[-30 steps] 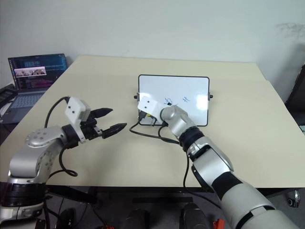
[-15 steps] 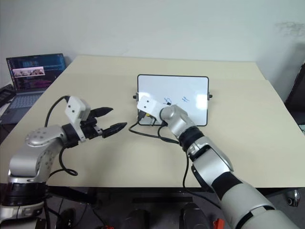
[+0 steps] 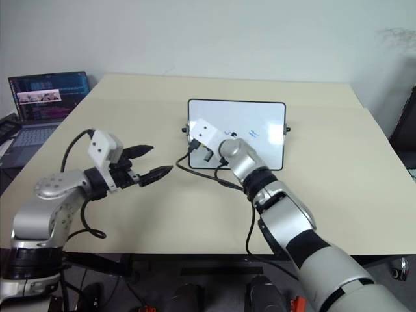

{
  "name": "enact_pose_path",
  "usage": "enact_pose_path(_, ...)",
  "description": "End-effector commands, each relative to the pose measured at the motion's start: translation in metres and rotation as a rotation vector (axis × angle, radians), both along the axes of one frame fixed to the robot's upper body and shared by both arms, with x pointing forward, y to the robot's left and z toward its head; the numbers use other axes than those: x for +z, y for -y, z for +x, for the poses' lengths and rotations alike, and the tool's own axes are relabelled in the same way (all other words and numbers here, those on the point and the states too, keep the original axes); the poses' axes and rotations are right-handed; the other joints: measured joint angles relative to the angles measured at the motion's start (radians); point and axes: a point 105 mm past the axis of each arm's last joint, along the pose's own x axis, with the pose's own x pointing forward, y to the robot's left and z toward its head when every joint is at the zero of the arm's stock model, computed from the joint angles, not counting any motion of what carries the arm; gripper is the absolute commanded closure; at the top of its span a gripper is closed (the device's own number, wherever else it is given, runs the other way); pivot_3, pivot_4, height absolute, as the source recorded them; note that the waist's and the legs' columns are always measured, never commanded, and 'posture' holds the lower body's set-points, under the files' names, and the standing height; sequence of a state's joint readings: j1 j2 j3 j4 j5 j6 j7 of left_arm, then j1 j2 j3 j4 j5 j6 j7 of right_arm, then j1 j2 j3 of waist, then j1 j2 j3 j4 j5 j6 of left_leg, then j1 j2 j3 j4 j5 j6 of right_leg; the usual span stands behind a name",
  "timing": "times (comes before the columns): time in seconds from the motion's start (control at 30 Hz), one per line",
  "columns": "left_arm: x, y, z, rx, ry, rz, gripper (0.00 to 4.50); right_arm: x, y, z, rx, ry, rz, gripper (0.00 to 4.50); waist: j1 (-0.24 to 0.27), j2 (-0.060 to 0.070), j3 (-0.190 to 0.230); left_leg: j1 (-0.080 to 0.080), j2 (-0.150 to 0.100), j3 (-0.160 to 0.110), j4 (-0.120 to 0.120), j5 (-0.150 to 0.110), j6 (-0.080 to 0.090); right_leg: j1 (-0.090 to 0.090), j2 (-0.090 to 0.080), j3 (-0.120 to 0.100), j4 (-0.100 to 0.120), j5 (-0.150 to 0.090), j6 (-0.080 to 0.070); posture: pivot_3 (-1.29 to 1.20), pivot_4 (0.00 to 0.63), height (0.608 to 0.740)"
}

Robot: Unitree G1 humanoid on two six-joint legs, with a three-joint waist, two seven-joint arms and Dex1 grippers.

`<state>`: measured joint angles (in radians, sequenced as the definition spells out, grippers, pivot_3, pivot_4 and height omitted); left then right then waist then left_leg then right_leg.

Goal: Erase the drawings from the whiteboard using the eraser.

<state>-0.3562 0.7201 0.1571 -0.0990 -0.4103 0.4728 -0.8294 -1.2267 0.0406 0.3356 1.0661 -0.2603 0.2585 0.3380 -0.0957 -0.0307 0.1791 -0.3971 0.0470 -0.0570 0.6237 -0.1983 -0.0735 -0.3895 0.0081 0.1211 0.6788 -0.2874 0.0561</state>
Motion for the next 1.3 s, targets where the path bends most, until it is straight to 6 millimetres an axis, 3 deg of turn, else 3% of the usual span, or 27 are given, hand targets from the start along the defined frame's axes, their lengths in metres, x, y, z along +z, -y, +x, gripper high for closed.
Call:
enact_pose_path(0.03, 0.011, 0.004, 0.002, -0.018, 0.048, 0.007, 0.00, -0.009, 0.039, 0.013, -0.134, -0.023, -0.036, 3.67, 0.000, 0.000, 0.000, 0.000, 0.000, 0.000, 0.000, 0.000, 0.000, 0.000, 0.000, 0.000, 0.000, 0.000, 0.000, 0.00, 0.150, 0.740)
enact_pose_path(0.17, 0.016, 0.009, 0.004, -0.042, 0.062, -0.017, 0.00, 0.012, 0.025, 0.002, -0.009, -0.070, 0.061, 3.67, 0.005, 0.000, 0.003, -0.001, 0.000, 0.000, 0.000, 0.000, 0.000, -0.001, 0.000, 0.000, -0.001, 0.000, 0.000, 0.00, 0.150, 0.740)
enact_pose_path(0.23, 0.020, 0.011, 0.004, -0.060, 0.071, -0.019, 0.00, 0.036, 0.021, -0.012, 0.080, -0.082, 0.143, 3.67, 0.008, 0.000, 0.004, -0.005, 0.000, 0.000, 0.000, 0.000, 0.000, -0.004, 0.000, 0.000, -0.001, 0.000, 0.000, 0.00, 0.150, 0.740)
enact_pose_path(0.3, 0.024, 0.013, 0.004, -0.083, 0.075, -0.011, 0.00, 0.059, 0.025, -0.031, 0.149, -0.085, 0.204, 3.68, 0.012, 0.000, 0.004, -0.013, -0.001, -0.001, 0.000, 0.000, 0.000, -0.006, 0.000, 0.000, 0.000, 0.000, 0.001, 0.00, 0.150, 0.740)
enact_pose_path(0.37, 0.029, 0.015, 0.003, -0.103, 0.082, -0.007, 0.00, 0.076, 0.037, -0.049, 0.181, -0.093, 0.243, 3.68, 0.013, 0.001, 0.004, -0.029, -0.002, -0.001, -0.002, -0.001, -0.001, -0.022, 0.000, 0.000, 0.001, 0.005, 0.009, 0.00, 0.150, 0.740)
enact_pose_path(0.43, 0.038, 0.009, 0.006, -0.096, 0.103, 0.000, 0.00, 0.086, 0.060, -0.066, 0.199, -0.099, 0.254, 3.68, 0.014, 0.002, 0.005, -0.039, -0.001, -0.003, -0.003, -0.001, -0.002, -0.032, 0.001, -0.002, 0.003, 0.007, 0.003, 0.00, 0.150, 0.740)
enact_pose_path(0.53, 0.044, 0.003, 0.010, -0.096, 0.115, 0.028, 0.00, 0.090, 0.092, -0.080, 0.179, -0.087, 0.226, 3.68, 0.017, 0.001, 0.005, -0.039, 0.000, -0.003, -0.014, -0.003, -0.005, -0.035, 0.000, -0.005, -0.001, 0.001, 0.000, 0.00, 0.150, 0.740)
enact_pose_path(0.87, 0.055, 0.005, 0.018, -0.140, 0.131, 0.039, 0.00, 0.098, 0.182, -0.086, 0.043, 0.021, 0.189, 3.68, 0.017, 0.002, 0.006, -0.038, -0.001, -0.001, -0.014, -0.008, -0.001, -0.032, -0.001, -0.007, 0.001, -0.008, -0.003, 0.00, 0.150, 0.740)
enact_pose_path(1.07, 0.054, 0.003, 0.017, -0.149, 0.127, 0.042, 0.00, 0.101, 0.203, -0.095, 0.062, 0.030, 0.251, 3.68, 0.014, 0.002, 0.006, -0.036, -0.001, -0.001, -0.014, -0.008, -0.001, -0.031, -0.001, -0.007, 0.002, -0.008, -0.003, 0.00, 0.150, 0.740)
enact_pose_path(1.3, 0.056, 0.004, 0.016, -0.156, 0.131, 0.036, 0.00, 0.096, 0.212, -0.092, 0.051, 0.018, 0.307, 3.68, 0.015, 0.002, 0.006, -0.036, -0.001, -0.001, -0.013, -0.008, -0.001, -0.030, -0.001, -0.007, 0.003, -0.008, -0.003, 0.00, 0.150, 0.740)
